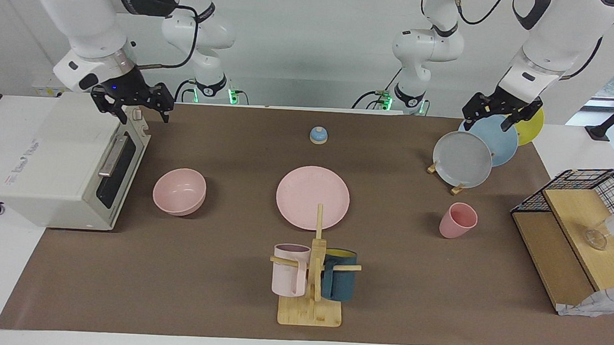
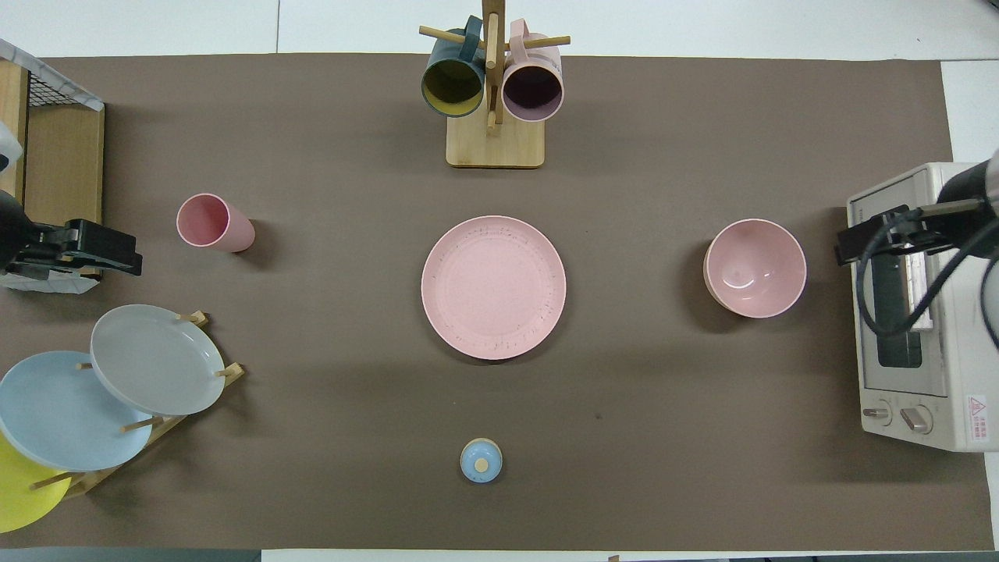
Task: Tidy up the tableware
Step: 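Reach the right gripper to the pink bowl beside the toaster oven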
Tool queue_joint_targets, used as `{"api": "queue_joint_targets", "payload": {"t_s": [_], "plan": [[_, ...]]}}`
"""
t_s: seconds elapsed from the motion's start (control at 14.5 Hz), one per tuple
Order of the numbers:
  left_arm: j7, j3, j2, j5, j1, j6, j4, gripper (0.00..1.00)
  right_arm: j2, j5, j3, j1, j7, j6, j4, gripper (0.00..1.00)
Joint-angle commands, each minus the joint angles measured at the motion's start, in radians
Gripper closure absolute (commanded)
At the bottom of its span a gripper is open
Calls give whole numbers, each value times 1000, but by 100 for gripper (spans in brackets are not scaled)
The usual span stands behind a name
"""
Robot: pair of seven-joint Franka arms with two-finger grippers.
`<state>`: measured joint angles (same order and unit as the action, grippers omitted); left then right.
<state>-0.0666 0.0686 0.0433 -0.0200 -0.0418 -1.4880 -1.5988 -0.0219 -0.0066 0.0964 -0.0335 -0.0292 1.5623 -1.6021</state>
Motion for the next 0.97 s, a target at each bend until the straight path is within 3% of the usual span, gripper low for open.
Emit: {"api": "queue_joint_targets", "payload": {"t_s": [0.0,0.21,0.48,0.9], "plan": [[-7,7,27,-3,13,3,-26,0,-107,-12,129,-10,113,146,-37,0],[-7,7,27,-3,13,3,-26,0,-109,-62,158,-3,153,474,-284,0],[-7,7,27,-3,13,3,-24,0,-43,-66,157,-2,149,709,-522,0],[-7,7,27,-3,13,3,-26,0,-67,-66,155,-40,51,749,-567,0]]}}
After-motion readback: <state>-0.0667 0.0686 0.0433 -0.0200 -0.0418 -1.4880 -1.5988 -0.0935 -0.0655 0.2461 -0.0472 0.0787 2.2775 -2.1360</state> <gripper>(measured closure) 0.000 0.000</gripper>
